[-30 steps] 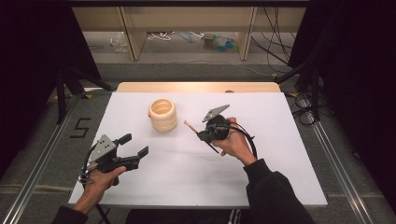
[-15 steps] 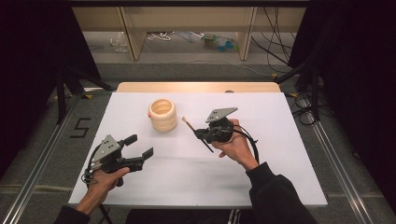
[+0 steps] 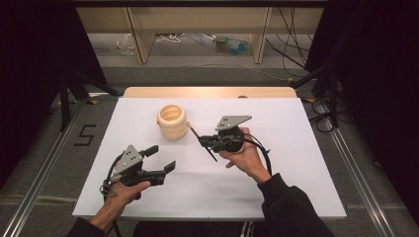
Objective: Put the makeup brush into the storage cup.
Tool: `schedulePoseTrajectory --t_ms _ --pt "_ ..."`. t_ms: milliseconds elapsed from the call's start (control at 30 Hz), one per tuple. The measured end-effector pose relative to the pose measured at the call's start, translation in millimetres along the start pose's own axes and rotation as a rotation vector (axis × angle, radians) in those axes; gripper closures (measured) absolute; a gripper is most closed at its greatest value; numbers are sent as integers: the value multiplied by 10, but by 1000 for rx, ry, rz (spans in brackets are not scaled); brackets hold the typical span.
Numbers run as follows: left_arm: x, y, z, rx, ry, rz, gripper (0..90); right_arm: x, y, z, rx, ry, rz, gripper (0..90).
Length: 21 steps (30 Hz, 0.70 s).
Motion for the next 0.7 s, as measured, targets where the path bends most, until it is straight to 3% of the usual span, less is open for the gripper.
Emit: schedulePoseTrajectory --t_ms 233,533,600,700 --pt "2 -49 127 15 3 -10 160 -29 76 2 -25 -12 -11 832" --pt "-7 -146 285 44 7 9 159 -83 200 -1 -53 -53 -12 832" --pt "5 -186 329 54 7 -17 164 -95 247 2 -61 -56 -19 832" --pt "7 -205 385 61 13 0 163 -99 276 13 -70 -63 -20 832"
Point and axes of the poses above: each handheld gripper's, and its own axes: z roughly forward along the jaws, x roughly out of its underside, y roughly to its left, the point moved 2 cm from there along z, roughly forward along the jaws, and after that the axes turned 14 degrees about x, right-handed, at the moved point
